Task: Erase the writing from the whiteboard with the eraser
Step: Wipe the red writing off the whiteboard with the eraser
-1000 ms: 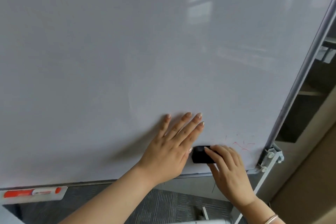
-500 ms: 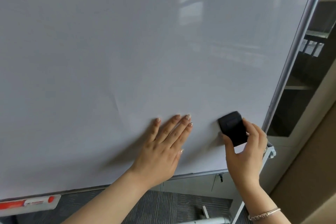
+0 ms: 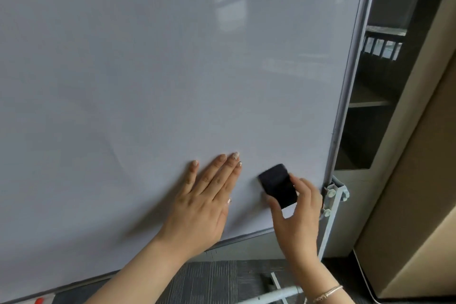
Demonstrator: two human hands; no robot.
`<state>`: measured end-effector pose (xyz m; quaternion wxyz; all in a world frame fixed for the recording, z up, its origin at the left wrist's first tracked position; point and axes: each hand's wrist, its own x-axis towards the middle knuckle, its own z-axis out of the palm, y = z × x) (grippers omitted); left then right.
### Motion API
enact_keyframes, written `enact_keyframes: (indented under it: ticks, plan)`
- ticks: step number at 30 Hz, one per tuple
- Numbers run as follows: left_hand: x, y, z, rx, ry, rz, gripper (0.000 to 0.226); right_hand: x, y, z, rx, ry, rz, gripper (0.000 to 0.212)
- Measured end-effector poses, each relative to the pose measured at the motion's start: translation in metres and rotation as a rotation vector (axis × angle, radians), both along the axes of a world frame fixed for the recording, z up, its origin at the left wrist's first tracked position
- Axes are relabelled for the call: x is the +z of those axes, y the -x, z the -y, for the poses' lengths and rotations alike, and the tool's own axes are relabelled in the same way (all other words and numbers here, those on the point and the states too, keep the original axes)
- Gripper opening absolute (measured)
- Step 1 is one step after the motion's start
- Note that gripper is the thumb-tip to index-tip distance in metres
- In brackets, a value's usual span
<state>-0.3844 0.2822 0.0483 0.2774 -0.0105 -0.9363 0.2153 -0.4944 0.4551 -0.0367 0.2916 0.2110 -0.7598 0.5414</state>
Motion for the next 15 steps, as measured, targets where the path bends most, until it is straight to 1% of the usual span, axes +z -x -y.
enact_keyframes:
  ticks: [3,5,9,13,15]
  plan:
    - [0.001,0.002,-0.004,-0.006,-0.019,0.008,0.069,0.017,0.011,-0.015,-0.045,0.231,0.232,0.057]
    - [0.002,0.003,-0.007,-0.019,-0.017,0.008,0.07,0.021,0.012,-0.018,-0.032,0.313,0.341,0.057]
    - [0.008,0.009,-0.014,-0.052,0.01,0.016,0.073,0.024,0.002,-0.016,-0.066,0.304,0.417,0.056]
    - [0.007,0.016,-0.015,-0.038,0.002,0.035,0.076,0.025,0.001,-0.013,-0.093,0.221,0.466,0.055]
    - [0.004,0.017,-0.014,-0.036,0.009,0.043,0.075,0.025,0.003,-0.014,-0.101,0.216,0.525,0.053]
